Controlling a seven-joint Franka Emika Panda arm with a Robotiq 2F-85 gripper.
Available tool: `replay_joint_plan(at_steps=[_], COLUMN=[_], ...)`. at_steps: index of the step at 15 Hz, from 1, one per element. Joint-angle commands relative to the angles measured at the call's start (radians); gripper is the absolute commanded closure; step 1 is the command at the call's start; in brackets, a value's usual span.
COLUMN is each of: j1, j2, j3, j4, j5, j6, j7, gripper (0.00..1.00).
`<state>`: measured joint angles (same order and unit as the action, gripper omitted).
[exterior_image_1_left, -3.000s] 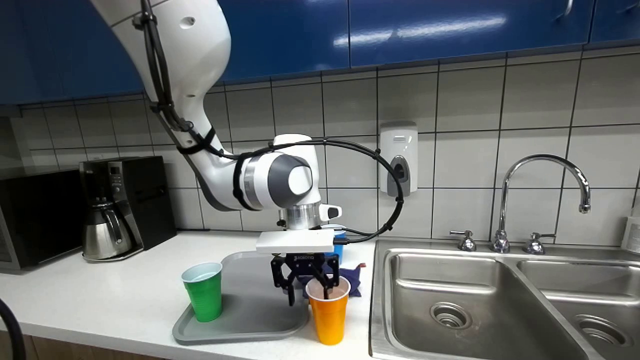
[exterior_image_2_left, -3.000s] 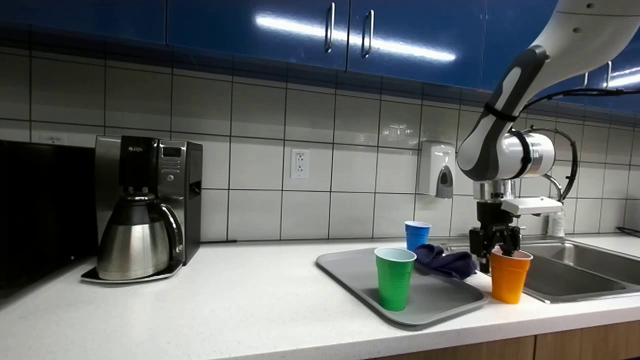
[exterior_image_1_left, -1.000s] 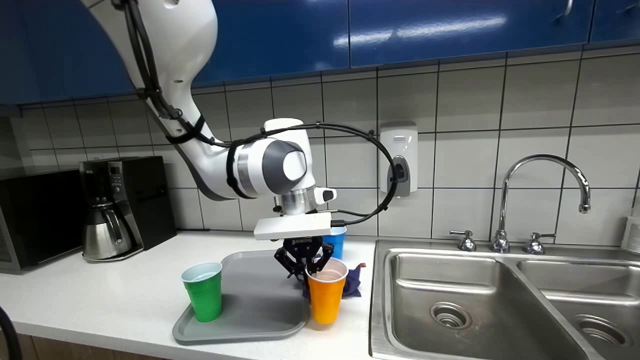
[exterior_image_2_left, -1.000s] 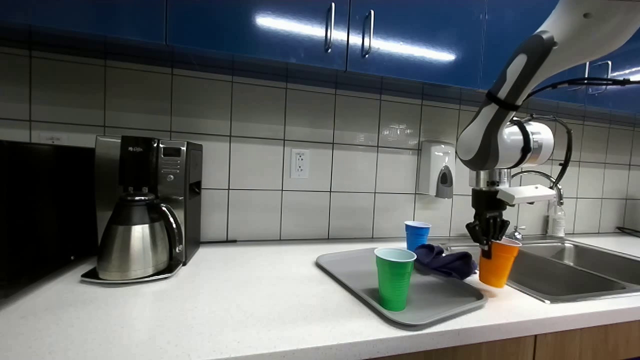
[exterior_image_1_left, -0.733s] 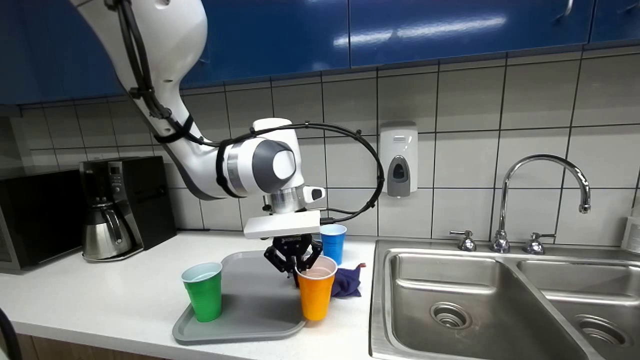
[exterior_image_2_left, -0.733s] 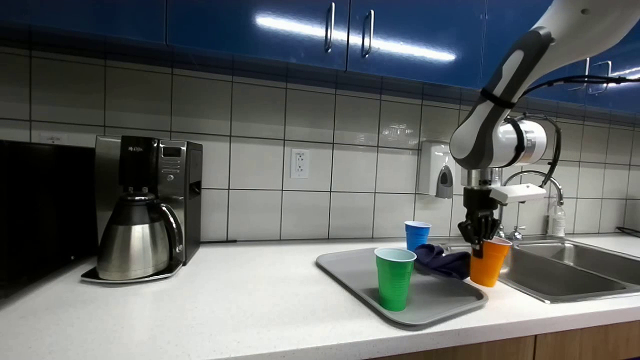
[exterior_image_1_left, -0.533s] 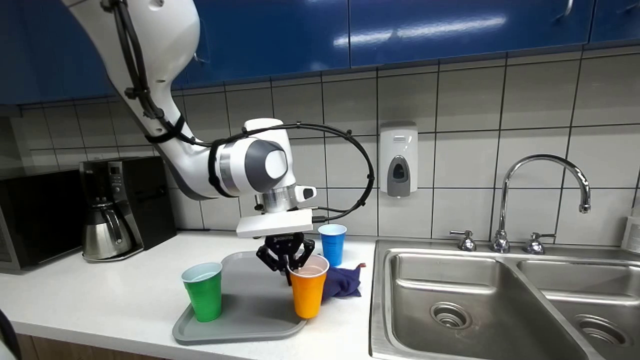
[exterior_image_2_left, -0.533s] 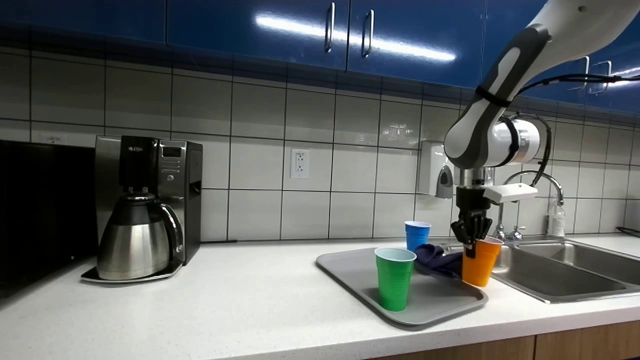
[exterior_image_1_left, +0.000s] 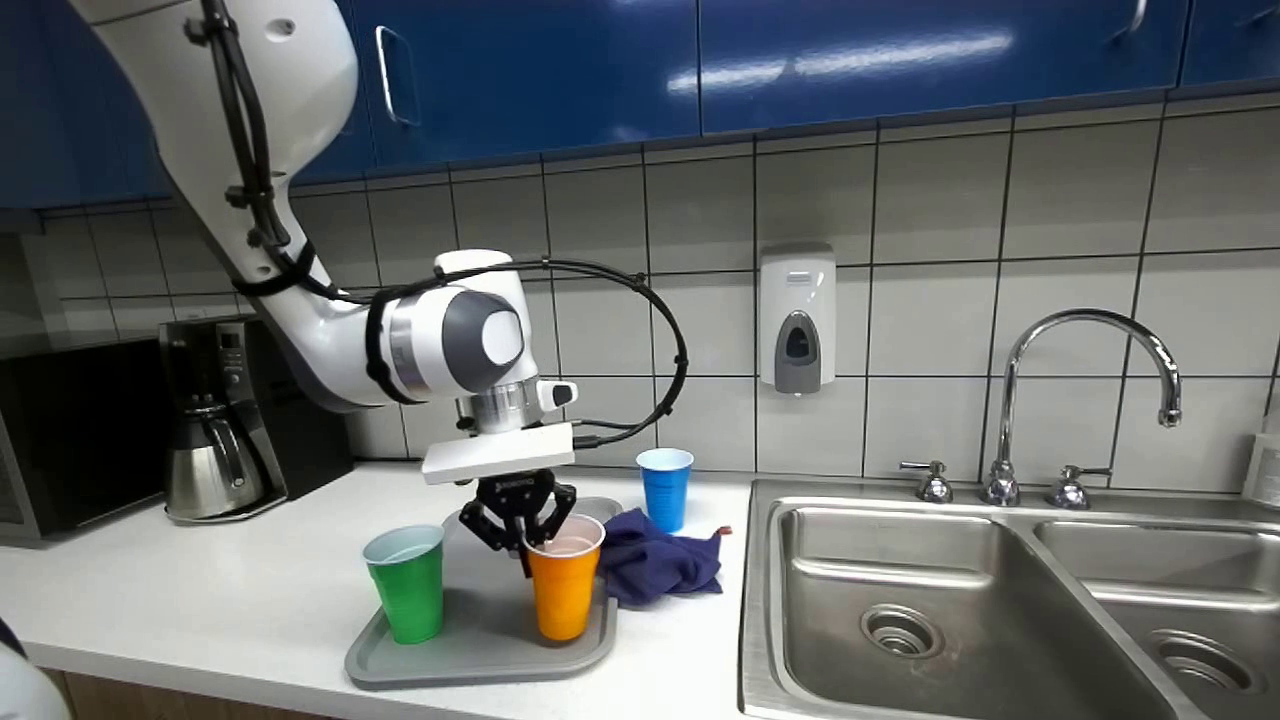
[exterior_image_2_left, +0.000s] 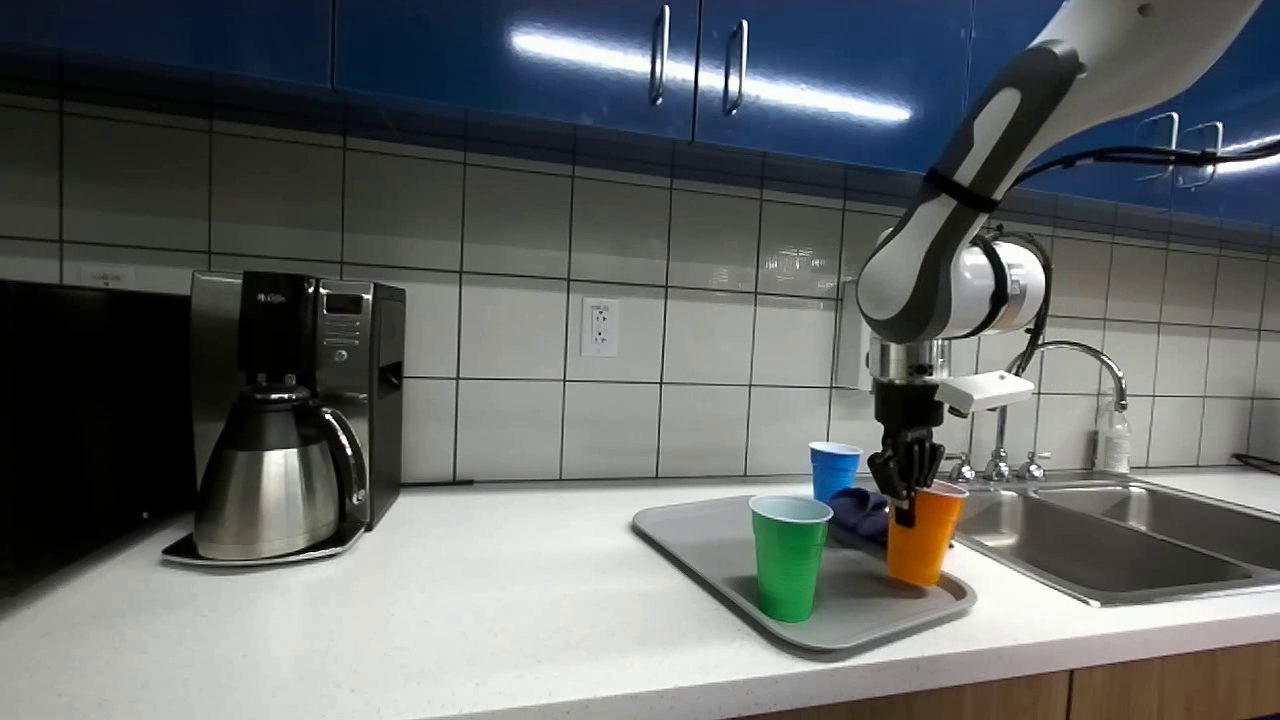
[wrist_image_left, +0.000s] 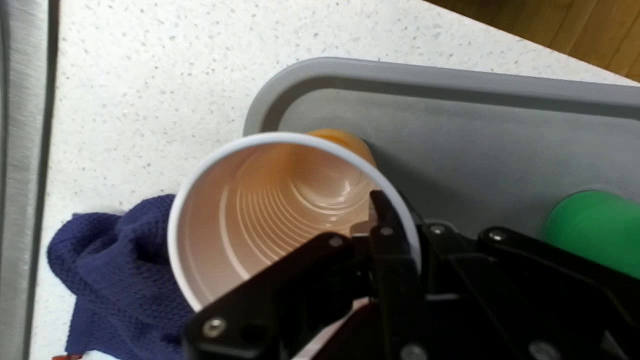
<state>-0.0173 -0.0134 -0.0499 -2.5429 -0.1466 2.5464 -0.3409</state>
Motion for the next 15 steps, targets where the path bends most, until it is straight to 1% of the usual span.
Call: replay_joint_plan(at_steps=[1,4,7,9,15], j1=[0.015,0.023,0.021,0.02,0.02], j2=[-0.04,-0.041,-0.037,-0.037,-0.03], j3=[0.027,0.034,0.036,0.035,0.035], j4=[-0.037,-0.045,-0.051,-0.058,-0.066], j5=[-0.024,-0.06,-0.144,-0.184,-0.22], j6=[0.004,0.013,0.024,0.029,0.03], j7=[0.03,0.057,0.118,0.134,0.142], gripper=[0.99,0.99,0.99,0.99,0.99])
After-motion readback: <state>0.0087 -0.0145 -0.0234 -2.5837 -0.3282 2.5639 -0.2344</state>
